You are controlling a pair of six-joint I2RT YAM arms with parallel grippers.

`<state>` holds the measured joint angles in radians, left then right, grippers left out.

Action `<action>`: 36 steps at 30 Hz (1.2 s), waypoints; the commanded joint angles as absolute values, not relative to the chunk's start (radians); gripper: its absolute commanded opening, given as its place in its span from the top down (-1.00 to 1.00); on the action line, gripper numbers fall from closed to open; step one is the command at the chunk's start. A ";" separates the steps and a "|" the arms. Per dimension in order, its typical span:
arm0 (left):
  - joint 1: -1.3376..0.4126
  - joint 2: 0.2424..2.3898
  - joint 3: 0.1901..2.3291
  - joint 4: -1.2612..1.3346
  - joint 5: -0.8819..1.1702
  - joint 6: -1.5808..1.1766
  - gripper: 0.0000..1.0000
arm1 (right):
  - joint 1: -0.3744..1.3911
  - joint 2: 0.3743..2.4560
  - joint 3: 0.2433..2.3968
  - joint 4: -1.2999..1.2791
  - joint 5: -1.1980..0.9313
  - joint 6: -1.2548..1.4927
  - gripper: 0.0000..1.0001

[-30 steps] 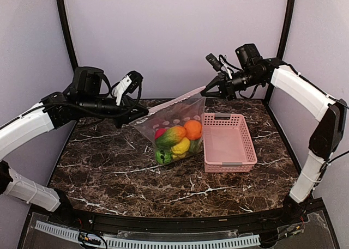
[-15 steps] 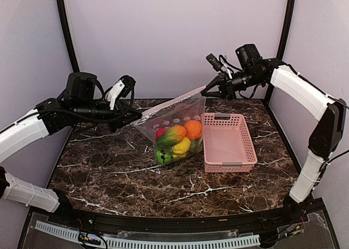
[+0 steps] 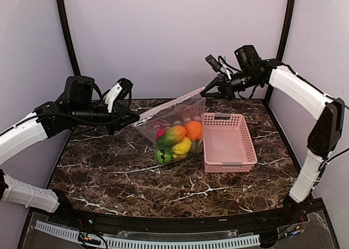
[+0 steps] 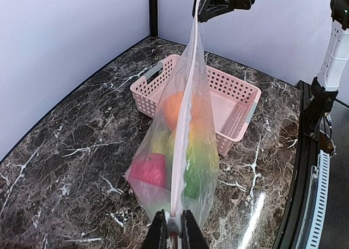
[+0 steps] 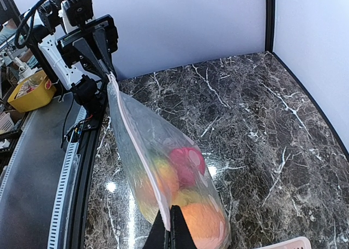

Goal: Place the food in the zip-top bag and seal the zipper
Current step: Zip the zipper of the food storage bag, then place the zipper food storage bag at the center of the board.

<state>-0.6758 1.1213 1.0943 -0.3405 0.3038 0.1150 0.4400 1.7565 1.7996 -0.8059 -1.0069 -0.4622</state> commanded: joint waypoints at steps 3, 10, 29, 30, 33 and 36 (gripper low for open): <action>-0.657 1.078 1.062 -0.422 0.273 0.104 0.99 | 0.408 1.758 1.812 -0.762 -0.996 -0.451 1.00; -0.652 1.064 1.043 -0.410 0.271 0.089 0.99 | 0.408 1.764 1.813 -0.762 -1.005 -0.448 1.00; -0.571 1.275 1.242 -0.256 0.218 0.147 0.99 | 0.488 2.078 2.269 -0.759 -1.008 -0.413 1.00; -0.566 1.281 1.270 -0.255 0.217 0.165 0.99 | 0.487 2.092 2.295 -0.738 -1.010 -0.395 1.00; -0.557 1.308 1.338 -0.273 0.223 0.198 0.99 | 0.488 2.105 2.324 -0.678 -1.030 -0.356 1.00; -0.557 1.315 1.381 -0.299 0.243 0.229 0.99 | 0.488 2.071 2.271 -0.624 -1.062 -0.353 1.00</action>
<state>-0.5571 1.3159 1.3151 -0.2966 0.2272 0.1623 0.4789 2.1067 2.2787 -0.7406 -1.0031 -0.3901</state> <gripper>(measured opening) 0.078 0.005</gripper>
